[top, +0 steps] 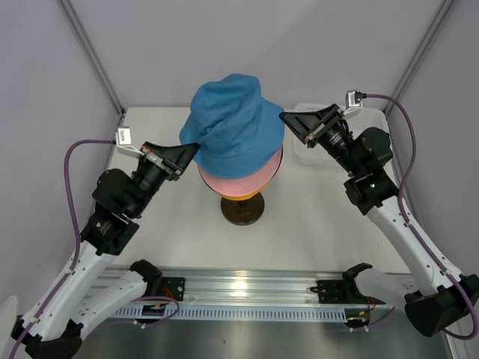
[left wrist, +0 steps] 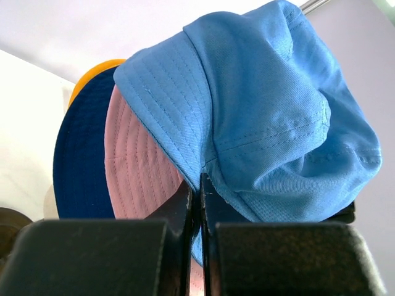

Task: Stack the hats

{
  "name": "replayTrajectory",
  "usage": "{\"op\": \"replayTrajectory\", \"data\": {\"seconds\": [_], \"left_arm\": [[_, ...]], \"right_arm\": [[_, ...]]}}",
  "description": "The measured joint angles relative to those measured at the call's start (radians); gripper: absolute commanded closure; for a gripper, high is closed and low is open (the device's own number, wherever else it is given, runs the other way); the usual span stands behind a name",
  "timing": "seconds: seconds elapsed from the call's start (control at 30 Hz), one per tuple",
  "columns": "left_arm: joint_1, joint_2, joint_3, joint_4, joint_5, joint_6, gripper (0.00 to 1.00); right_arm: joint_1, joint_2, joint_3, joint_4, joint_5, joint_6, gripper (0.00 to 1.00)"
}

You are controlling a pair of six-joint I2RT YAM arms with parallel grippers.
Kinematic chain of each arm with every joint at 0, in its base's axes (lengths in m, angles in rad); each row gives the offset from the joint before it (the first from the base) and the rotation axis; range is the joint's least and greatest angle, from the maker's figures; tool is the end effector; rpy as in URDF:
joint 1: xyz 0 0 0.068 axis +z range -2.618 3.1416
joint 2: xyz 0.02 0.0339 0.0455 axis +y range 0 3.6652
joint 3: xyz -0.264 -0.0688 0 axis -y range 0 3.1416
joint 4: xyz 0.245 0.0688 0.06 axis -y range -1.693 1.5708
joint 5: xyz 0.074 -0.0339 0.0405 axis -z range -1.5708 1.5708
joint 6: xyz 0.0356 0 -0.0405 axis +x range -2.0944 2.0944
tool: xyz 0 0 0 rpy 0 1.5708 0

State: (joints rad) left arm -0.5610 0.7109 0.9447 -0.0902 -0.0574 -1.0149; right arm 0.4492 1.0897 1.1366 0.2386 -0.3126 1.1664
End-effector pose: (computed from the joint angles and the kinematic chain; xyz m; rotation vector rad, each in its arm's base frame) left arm 0.1305 -0.0796 0.4166 -0.3991 1.4998 -1.2387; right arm 0.2144 0.1155 0.4493 0.2223 1.4598 1.5523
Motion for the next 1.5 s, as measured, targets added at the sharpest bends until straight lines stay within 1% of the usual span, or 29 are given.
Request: {"op": "replayTrajectory", "data": {"seconds": [0.1, 0.23, 0.37, 0.6, 0.8, 0.9, 1.07, 1.2, 1.3, 1.4, 1.5], "left_arm": [[0.0, 0.0, 0.013, -0.005, 0.0, 0.036, 0.91], [0.0, 0.003, 0.07, -0.04, 0.009, 0.1, 0.91], [0.0, 0.003, 0.123, -0.062, 0.026, 0.13, 0.91], [0.0, 0.005, 0.128, -0.095, 0.033, 0.134, 0.93], [0.0, 0.029, 0.114, -0.118, 0.038, 0.124, 0.93], [-0.004, 0.031, 0.106, -0.127, 0.046, 0.117, 0.94], [-0.006, 0.027, 0.095, -0.143, 0.043, 0.116, 0.96], [-0.006, 0.009, 0.061, -0.157, 0.043, 0.111, 0.98], [-0.006, -0.037, 0.011, -0.151, 0.048, 0.1, 0.98], [-0.006, -0.09, -0.042, -0.125, 0.085, 0.099, 0.98], [-0.006, -0.11, -0.055, -0.114, 0.132, 0.111, 0.99]], "right_arm": [[0.001, -0.024, 0.001, -0.026, 0.021, -0.031, 1.0], [0.002, -0.079, 0.002, -0.098, 0.059, -0.093, 1.0], [0.002, -0.117, 0.002, -0.146, 0.074, -0.129, 1.0], [-0.008, -0.121, 0.002, -0.218, 0.079, -0.151, 1.0], [-0.059, -0.082, -0.043, -0.237, 0.03, -0.147, 1.0], [-0.063, -0.049, -0.074, -0.246, 0.002, -0.146, 1.0], [-0.063, -0.021, -0.075, -0.241, -0.032, -0.153, 1.0], [-0.064, 0.019, -0.05, -0.241, -0.069, -0.175, 1.0], [-0.066, 0.053, -0.022, -0.24, -0.094, -0.195, 1.0], [-0.066, 0.076, 0.005, -0.239, -0.114, -0.214, 1.0], [-0.066, 0.109, 0.051, -0.256, -0.134, -0.241, 1.0]]}}
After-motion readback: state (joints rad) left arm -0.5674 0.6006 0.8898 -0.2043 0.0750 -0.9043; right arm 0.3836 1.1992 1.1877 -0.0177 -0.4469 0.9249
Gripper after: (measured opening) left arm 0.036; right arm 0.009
